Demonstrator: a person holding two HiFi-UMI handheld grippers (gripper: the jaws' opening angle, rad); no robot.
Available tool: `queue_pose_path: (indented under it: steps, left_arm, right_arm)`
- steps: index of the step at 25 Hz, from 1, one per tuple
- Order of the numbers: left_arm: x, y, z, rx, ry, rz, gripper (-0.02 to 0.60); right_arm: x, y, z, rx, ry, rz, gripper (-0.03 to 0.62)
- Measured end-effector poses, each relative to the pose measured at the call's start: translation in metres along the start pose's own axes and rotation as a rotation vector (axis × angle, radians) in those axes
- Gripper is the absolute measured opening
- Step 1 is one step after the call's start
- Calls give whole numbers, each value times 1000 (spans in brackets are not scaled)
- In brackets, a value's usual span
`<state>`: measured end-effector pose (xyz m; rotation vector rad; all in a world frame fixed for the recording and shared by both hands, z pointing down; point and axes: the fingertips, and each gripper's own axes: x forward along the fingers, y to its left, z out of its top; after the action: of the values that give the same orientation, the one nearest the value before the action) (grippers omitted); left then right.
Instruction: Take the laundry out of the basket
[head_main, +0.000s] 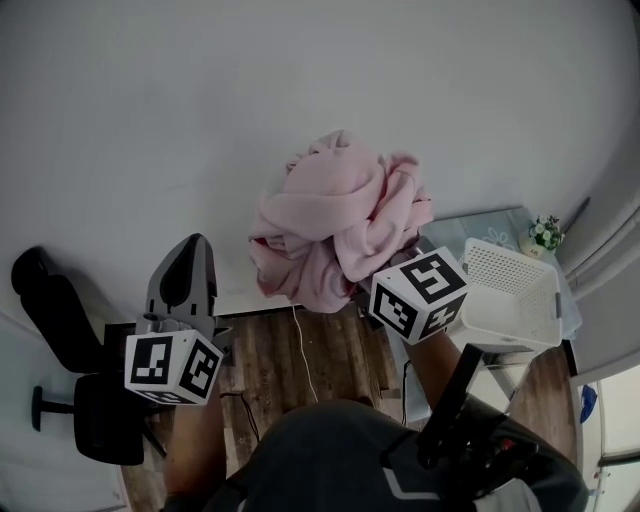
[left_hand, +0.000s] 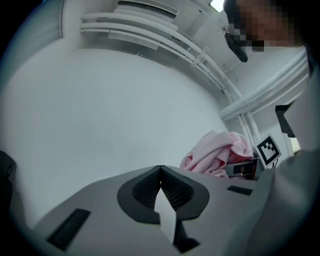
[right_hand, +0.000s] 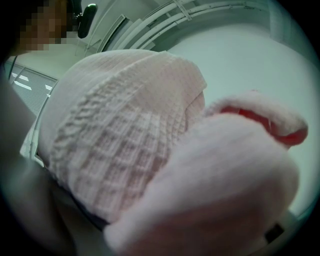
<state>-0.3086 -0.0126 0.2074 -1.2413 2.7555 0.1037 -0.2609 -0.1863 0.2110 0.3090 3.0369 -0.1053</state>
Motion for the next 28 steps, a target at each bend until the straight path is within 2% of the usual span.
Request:
queue_pose_path:
  steps: [7,14,20,28]
  left_arm:
    - [7,-2,-17,-23,33,-13,9]
    - [4,-9,-21,-32,17,-4,9]
    - [9,-13,-40,-54,25,-17,9]
    - [-1,-19,-54,-42,36,-12,9]
  right_arm:
    - [0,-4,-13,8,15,-23,232]
    - [-7,0,-17,-12,33,-34,232]
    - [-7,-9,-33,7,40,-55,232]
    - [-25,-8,-42,6,21,-67,232]
